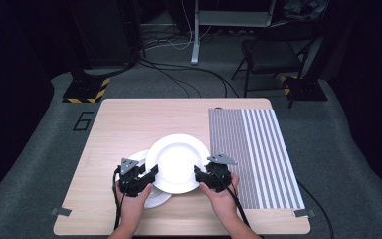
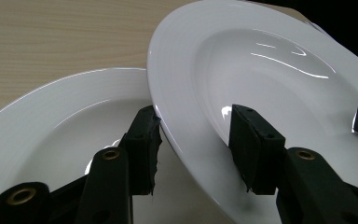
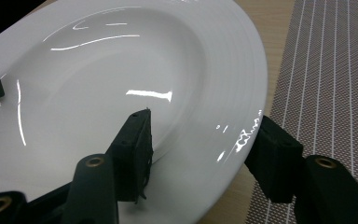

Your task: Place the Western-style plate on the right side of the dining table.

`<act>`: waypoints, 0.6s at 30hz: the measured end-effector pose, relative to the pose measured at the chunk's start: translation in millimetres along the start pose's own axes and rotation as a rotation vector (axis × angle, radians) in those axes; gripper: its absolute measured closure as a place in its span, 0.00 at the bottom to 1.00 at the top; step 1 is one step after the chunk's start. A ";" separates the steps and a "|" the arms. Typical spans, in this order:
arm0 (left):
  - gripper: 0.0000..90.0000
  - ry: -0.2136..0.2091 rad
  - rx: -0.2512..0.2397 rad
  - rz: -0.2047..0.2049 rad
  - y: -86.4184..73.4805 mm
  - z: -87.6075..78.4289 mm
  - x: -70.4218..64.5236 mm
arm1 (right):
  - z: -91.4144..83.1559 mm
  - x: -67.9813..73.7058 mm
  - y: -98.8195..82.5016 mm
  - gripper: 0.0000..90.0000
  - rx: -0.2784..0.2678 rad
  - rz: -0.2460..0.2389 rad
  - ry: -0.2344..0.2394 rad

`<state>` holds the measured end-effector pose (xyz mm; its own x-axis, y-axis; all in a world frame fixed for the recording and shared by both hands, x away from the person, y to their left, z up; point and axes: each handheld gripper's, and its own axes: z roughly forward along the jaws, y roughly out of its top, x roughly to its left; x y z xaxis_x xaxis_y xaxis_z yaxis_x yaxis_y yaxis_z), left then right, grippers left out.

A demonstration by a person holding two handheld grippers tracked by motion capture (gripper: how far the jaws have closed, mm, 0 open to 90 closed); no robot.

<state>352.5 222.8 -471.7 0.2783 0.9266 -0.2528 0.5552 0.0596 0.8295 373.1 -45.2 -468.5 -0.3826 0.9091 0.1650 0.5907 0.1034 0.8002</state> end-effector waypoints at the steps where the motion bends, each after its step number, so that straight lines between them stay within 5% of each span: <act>1: 0.59 -0.001 -0.004 -0.006 0.3 0.4 -1.2 | -0.5 -0.3 0.0 0.48 0.000 0.000 -0.001; 18: 0.59 -0.046 -0.016 0.027 22.7 3.2 -14.5 | -18.2 -11.0 14.3 0.49 -0.039 0.027 -0.027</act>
<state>363.5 209.5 -450.8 0.3290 0.9101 -0.2521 0.5344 0.0407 0.8443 372.9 -61.1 -448.4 -0.3474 0.9218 0.1721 0.5724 0.0631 0.8175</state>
